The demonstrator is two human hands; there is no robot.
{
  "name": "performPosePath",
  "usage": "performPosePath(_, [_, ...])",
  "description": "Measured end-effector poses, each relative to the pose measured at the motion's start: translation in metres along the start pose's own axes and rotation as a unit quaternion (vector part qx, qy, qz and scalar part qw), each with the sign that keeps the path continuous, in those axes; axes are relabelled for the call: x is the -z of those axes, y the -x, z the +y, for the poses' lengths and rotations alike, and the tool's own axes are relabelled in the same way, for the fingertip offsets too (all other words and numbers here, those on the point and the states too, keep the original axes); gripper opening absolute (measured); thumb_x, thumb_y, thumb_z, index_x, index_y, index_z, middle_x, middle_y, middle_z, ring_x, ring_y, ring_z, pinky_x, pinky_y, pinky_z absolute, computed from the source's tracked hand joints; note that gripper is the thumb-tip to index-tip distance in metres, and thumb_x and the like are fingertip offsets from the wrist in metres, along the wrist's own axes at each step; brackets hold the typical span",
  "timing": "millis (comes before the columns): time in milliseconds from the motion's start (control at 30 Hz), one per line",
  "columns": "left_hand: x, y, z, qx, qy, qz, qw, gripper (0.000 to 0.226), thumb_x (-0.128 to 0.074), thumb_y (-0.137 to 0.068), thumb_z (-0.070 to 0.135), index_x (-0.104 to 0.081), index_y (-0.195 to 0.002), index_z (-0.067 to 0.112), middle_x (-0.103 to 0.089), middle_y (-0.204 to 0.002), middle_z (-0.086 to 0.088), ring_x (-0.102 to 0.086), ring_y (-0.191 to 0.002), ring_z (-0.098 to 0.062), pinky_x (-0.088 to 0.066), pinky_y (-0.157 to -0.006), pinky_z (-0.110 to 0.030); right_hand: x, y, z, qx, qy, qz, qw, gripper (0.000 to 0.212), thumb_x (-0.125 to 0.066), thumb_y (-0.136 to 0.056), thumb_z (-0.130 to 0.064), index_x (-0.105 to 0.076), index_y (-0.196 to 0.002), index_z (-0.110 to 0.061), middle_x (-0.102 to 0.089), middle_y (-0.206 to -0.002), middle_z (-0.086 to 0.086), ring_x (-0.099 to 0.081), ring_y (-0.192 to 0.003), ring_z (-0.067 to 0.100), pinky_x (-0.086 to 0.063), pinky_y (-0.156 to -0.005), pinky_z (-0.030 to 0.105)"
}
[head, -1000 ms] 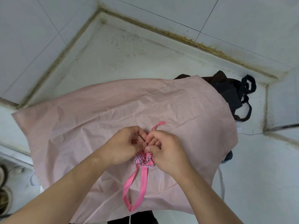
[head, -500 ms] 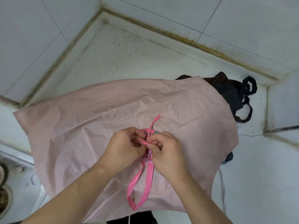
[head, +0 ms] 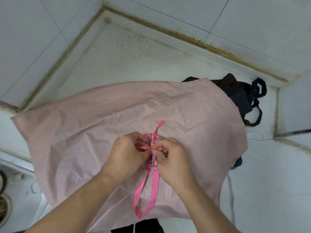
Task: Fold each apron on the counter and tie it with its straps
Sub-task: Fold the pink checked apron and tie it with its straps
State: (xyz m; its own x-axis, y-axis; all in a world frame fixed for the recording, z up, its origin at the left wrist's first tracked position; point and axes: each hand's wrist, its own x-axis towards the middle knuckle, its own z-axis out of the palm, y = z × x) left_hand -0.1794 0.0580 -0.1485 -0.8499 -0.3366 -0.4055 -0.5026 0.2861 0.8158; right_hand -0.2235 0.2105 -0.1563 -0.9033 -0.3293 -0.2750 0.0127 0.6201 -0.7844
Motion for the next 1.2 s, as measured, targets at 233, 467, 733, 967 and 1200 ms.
performPosePath(233, [-0.002,0.004,-0.009,-0.147,-0.106,0.012,0.983,0.027,-0.071,-0.088,0.002,-0.065,-0.103,0.024,-0.071,-0.092,0.018,-0.070,-0.085,-0.003,-0.058,-0.076,-0.030,-0.001,-0.004,-0.002,-0.027,-0.029,-0.013,0.999,0.022,-0.075,-0.088,-0.002,-0.079,-0.087,-0.024,-0.065,-0.088,-0.011,-0.066,-0.083,0.008,-0.056,-0.076,0.024])
performPosePath(467, [-0.007,0.006,-0.015,-0.218,-0.156,0.034,0.963,0.018,-0.054,-0.087,0.009,-0.060,-0.101,0.019,-0.066,-0.095,0.009,-0.068,-0.080,-0.018,-0.057,-0.064,-0.043,-0.002,-0.009,-0.008,-0.047,0.021,-0.035,0.998,0.024,-0.069,-0.090,-0.004,-0.073,-0.081,-0.026,-0.065,-0.087,-0.011,-0.066,-0.083,0.005,-0.057,-0.080,0.028])
performPosePath(733, [-0.007,0.008,-0.013,-0.248,-0.182,0.021,0.951,0.026,-0.046,-0.082,0.022,-0.057,-0.105,0.026,-0.064,-0.099,0.012,-0.063,-0.088,-0.013,-0.057,-0.066,-0.035,0.005,-0.017,-0.007,-0.092,-0.007,-0.104,0.990,0.027,-0.060,-0.090,0.000,-0.061,-0.068,-0.016,-0.050,-0.053,-0.013,-0.044,-0.052,0.003,-0.036,-0.053,0.020])
performPosePath(967, [-0.008,0.008,-0.015,-0.251,-0.204,0.012,0.946,0.045,-0.076,-0.074,-0.001,-0.058,-0.107,0.023,-0.066,-0.100,0.008,-0.065,-0.088,-0.015,-0.058,-0.065,-0.034,0.005,-0.018,-0.006,-0.088,-0.028,-0.098,0.991,0.018,-0.059,-0.086,0.003,-0.057,-0.068,-0.001,-0.040,-0.055,-0.006,-0.036,-0.053,0.009,-0.032,-0.052,0.027])
performPosePath(1200, [-0.013,0.005,-0.011,-0.248,-0.178,0.042,0.951,0.037,-0.064,-0.088,0.005,-0.054,-0.113,0.030,-0.058,-0.104,0.019,-0.062,-0.090,-0.005,-0.057,-0.064,-0.031,0.007,-0.023,-0.005,-0.151,-0.062,-0.122,0.979,0.032,-0.061,-0.094,-0.002,-0.063,-0.065,-0.014,-0.050,-0.049,-0.017,-0.044,-0.049,-0.001,-0.036,-0.054,0.018])
